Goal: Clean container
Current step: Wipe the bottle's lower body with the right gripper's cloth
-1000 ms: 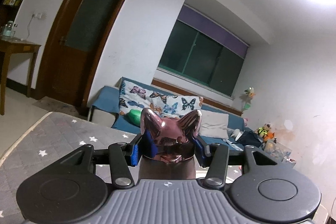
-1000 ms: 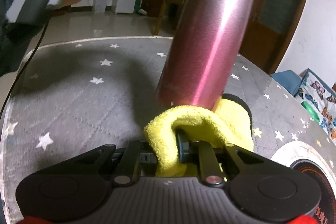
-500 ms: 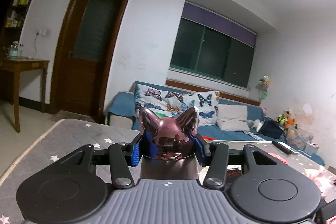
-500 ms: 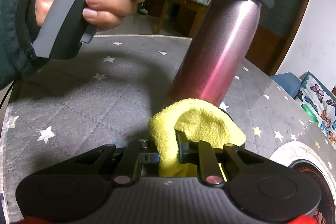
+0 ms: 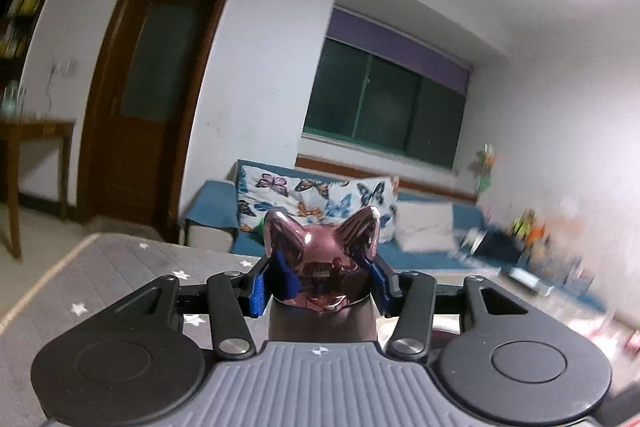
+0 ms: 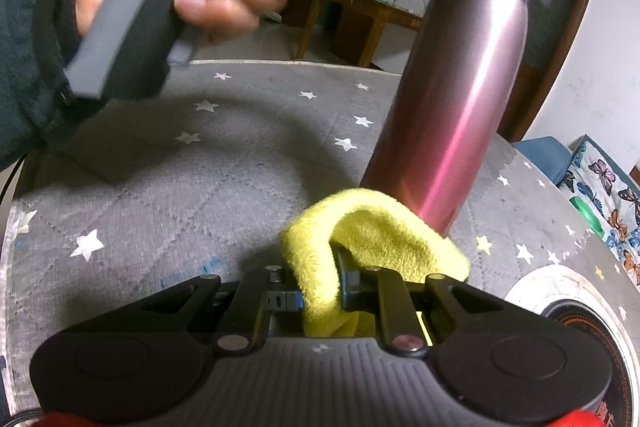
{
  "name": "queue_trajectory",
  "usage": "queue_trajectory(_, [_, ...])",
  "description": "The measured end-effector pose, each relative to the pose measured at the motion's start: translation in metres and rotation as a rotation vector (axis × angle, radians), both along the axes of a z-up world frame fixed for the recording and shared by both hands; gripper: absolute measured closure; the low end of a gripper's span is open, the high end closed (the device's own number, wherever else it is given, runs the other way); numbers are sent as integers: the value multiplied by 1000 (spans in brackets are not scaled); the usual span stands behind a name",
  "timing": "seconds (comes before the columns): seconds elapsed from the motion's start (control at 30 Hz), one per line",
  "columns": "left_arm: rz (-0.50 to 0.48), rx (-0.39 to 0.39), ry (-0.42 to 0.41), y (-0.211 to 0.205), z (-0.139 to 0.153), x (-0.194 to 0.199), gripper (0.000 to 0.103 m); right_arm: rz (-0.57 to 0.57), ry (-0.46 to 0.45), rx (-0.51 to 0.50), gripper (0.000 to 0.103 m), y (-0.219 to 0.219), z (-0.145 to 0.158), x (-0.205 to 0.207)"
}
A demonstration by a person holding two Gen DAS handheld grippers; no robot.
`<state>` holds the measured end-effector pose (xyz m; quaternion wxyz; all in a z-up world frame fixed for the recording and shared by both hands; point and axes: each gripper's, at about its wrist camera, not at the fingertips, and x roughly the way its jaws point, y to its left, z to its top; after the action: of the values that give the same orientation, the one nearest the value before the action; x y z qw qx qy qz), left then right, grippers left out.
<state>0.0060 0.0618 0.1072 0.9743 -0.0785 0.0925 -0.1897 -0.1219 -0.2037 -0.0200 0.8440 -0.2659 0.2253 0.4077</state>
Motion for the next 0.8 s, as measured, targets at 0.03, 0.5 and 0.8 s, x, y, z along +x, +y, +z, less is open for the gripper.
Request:
queue_trajectory(0.03, [1,21,-21,-4,-2,-4,50,-1,-1,-1,88,0,0,0])
queue_trajectory(0.5, [135,313,-201,-43,-10,-26,47,-67,15,13,90,-11,0,13])
queue_trajectory(0.8, [156,203,-147,-30,-11,-11,50,-149,61,75,90,-24,4,33])
